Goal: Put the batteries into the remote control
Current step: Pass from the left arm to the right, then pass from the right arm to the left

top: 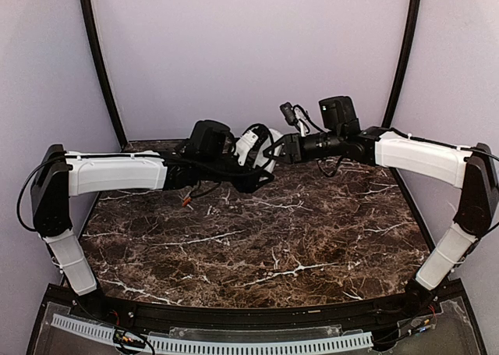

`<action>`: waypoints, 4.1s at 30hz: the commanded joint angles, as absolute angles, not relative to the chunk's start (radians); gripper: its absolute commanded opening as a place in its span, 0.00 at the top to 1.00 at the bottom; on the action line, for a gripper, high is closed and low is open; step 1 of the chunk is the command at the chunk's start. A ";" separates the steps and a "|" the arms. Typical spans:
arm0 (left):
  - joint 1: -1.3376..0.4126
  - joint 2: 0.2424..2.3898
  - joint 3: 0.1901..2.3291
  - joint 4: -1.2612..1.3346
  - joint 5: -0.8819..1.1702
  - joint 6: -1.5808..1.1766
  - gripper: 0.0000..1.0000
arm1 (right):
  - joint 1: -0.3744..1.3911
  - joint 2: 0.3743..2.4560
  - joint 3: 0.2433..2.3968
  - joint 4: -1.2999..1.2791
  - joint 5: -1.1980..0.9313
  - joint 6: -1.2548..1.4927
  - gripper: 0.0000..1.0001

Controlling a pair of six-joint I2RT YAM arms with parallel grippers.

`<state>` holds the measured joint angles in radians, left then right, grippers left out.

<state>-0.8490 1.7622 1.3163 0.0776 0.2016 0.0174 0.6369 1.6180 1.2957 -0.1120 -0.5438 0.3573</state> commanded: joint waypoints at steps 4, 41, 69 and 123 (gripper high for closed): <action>-0.866 1.761 1.364 0.062 0.178 0.035 0.69 | 0.643 1.641 1.306 -0.094 -0.494 0.384 0.65; -0.713 1.666 1.025 0.514 0.648 -0.582 0.28 | 0.506 1.491 0.991 0.350 -0.877 0.492 1.00; -0.795 1.815 1.014 0.969 0.651 -0.827 0.42 | 0.542 1.590 0.752 1.054 -0.869 0.907 1.00; -0.779 1.740 1.190 0.258 0.985 -0.342 1.00 | 0.543 1.503 0.915 0.086 -1.231 0.334 0.62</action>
<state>-0.7773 1.7832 1.1580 0.3103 0.9840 -0.3908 0.5270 1.4815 0.8757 0.1368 -1.2144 0.3725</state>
